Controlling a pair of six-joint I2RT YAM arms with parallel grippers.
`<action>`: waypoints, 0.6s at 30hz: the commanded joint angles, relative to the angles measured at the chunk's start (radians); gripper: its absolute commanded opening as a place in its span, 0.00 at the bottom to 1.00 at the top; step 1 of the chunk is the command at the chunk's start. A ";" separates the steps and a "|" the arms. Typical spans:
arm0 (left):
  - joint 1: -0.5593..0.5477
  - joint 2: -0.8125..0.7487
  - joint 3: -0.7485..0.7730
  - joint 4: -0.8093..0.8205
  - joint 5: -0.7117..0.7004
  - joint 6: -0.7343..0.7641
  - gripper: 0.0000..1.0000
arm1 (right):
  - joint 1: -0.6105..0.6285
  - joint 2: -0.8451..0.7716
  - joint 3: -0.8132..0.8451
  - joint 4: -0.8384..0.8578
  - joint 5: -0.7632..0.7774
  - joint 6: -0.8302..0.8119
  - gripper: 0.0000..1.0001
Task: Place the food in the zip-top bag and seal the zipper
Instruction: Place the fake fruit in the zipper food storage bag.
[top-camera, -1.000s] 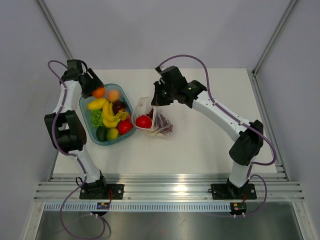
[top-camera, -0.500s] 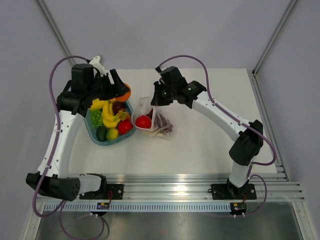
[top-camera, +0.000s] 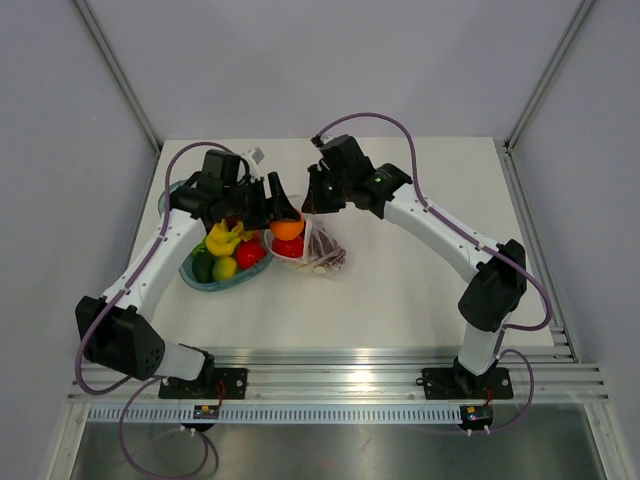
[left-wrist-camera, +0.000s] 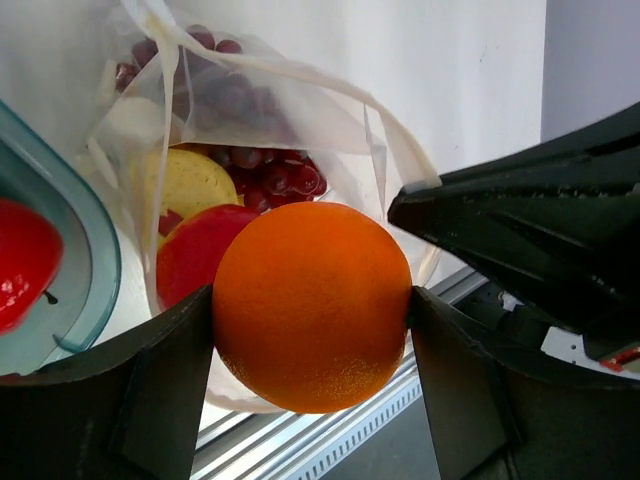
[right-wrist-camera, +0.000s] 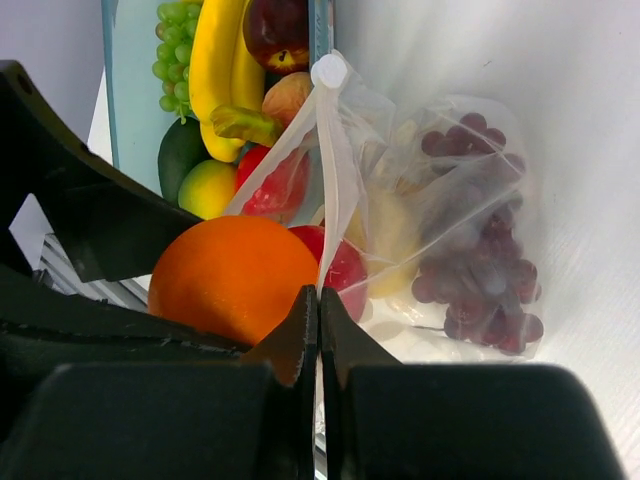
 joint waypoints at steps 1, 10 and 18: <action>-0.021 0.042 0.023 0.091 0.029 -0.043 0.40 | 0.010 -0.056 -0.005 0.026 0.013 0.010 0.00; -0.046 0.078 0.039 0.083 -0.049 -0.046 0.98 | 0.010 -0.071 -0.006 0.030 0.018 0.015 0.00; -0.046 0.009 0.145 -0.059 -0.030 0.040 0.98 | 0.010 -0.088 -0.032 0.049 0.021 0.021 0.00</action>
